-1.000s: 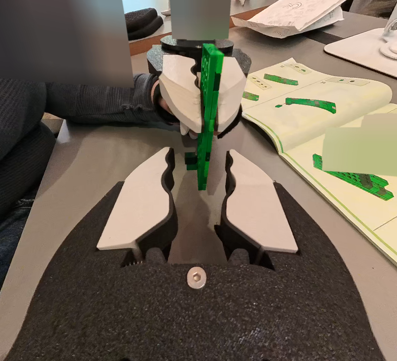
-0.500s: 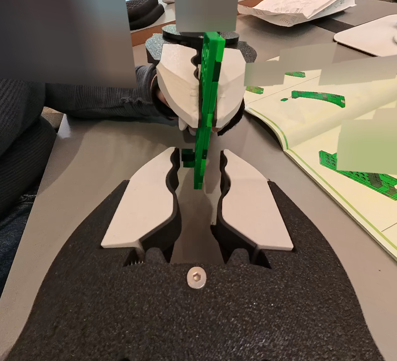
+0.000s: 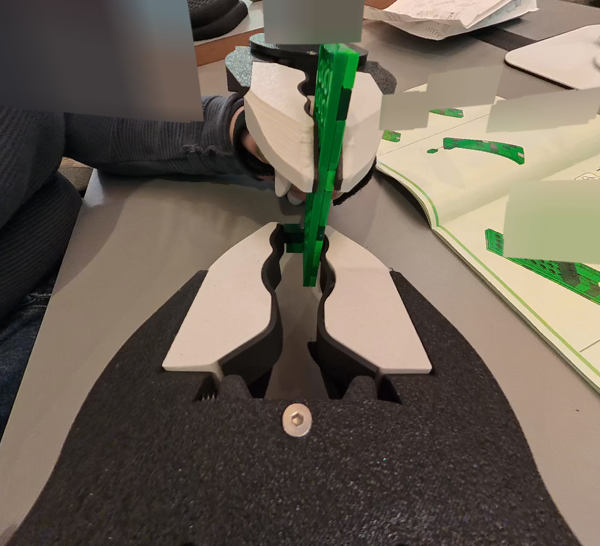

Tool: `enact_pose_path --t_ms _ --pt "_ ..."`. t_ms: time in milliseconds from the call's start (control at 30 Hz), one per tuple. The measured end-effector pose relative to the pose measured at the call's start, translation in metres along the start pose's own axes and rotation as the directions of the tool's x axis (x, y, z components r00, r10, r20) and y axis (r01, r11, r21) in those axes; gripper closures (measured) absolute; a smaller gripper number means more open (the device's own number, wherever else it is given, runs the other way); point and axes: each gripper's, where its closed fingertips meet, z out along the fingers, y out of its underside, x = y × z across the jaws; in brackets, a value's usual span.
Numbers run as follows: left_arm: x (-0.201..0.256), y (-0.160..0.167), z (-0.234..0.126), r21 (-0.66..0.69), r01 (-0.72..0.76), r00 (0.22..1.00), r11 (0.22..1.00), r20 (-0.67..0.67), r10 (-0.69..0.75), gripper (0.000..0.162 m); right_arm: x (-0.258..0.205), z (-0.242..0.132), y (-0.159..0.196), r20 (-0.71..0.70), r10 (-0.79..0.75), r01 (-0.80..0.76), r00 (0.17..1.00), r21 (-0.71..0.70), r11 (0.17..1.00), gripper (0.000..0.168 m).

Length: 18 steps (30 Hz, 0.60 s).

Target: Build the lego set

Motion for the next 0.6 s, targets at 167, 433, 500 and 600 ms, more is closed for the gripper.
enact_pose_path --t_ms 167,433,500,600 --pt "0.0023 -0.0001 0.0015 0.001 -0.005 1.000 1.000 -0.011 0.005 0.155 0.0011 -0.0005 -0.0005 -0.012 0.002 -0.002 1.000 0.006 1.000 0.151" --pt "0.0021 -0.0003 0.0016 0.003 -0.001 1.000 1.000 -0.010 0.001 0.155 0.0020 -0.0001 -0.0004 -0.028 0.003 -0.003 1.000 0.005 1.000 0.152" --pt "0.0024 -0.0004 0.0017 0.004 0.000 1.000 1.000 -0.012 0.000 0.155 0.0019 -0.0001 -0.0004 -0.033 0.001 0.000 0.999 0.006 1.000 0.152" --pt "0.0022 -0.0008 0.0015 0.008 0.006 1.000 1.000 -0.013 -0.006 0.155 0.0021 0.0000 -0.0004 -0.034 0.005 -0.005 0.999 0.007 1.000 0.152"
